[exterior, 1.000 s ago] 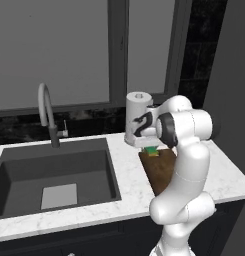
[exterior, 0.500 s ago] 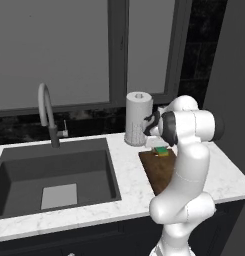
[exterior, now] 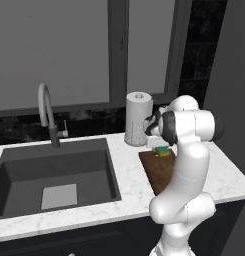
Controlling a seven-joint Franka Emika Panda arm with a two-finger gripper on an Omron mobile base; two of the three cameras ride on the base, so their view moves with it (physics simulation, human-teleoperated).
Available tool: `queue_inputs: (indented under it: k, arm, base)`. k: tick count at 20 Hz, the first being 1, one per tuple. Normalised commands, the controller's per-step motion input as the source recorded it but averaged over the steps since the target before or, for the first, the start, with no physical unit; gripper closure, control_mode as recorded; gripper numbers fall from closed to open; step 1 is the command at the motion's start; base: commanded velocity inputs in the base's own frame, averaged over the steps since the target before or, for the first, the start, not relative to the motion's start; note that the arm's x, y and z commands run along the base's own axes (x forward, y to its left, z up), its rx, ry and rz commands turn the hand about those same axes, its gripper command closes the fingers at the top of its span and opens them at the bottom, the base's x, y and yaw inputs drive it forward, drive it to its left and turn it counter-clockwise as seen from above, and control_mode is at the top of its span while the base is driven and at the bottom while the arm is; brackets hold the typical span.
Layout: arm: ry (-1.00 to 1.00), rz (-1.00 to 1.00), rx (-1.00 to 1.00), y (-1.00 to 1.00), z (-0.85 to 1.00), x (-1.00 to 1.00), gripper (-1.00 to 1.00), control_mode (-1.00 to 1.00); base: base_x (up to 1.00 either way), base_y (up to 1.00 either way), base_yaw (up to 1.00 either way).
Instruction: Pick up the sponge from the counter and clean the cutting board by briefly scrubbing or pressing down on the cutting board. Once finished, release the sponge.
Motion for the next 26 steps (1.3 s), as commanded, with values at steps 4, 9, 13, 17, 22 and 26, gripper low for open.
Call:
queue_inputs:
  k: [4, 9, 13, 17, 22, 26]
  arm:
    - [0.00, 0.00, 0.01, -0.73, -0.01, -0.18, 1.00, -1.00]
    - [0.04, 0.00, 0.00, -0.47, -0.20, -0.08, 1.00, -1.00]
    - [0.06, 0.00, 0.00, -0.05, -0.65, 0.00, 1.00, -1.00]
    - [0.01, 0.00, 0.00, 0.00, -0.72, -0.06, 1.00, -1.00]
    - [0.00, 0.00, 0.00, 0.42, -0.02, -0.53, 1.00, -1.00]
    - [0.00, 0.00, 0.00, 0.28, -0.13, -0.70, 1.00, -1.00]
  base:
    - [0.00, 0.00, 0.00]
    - [0.00, 0.00, 0.00]
    - [0.00, 0.00, 0.00]
    - [0.00, 0.00, 0.00]
    - [0.00, 0.00, 0.00]
    - [0.00, 0.00, 0.00]
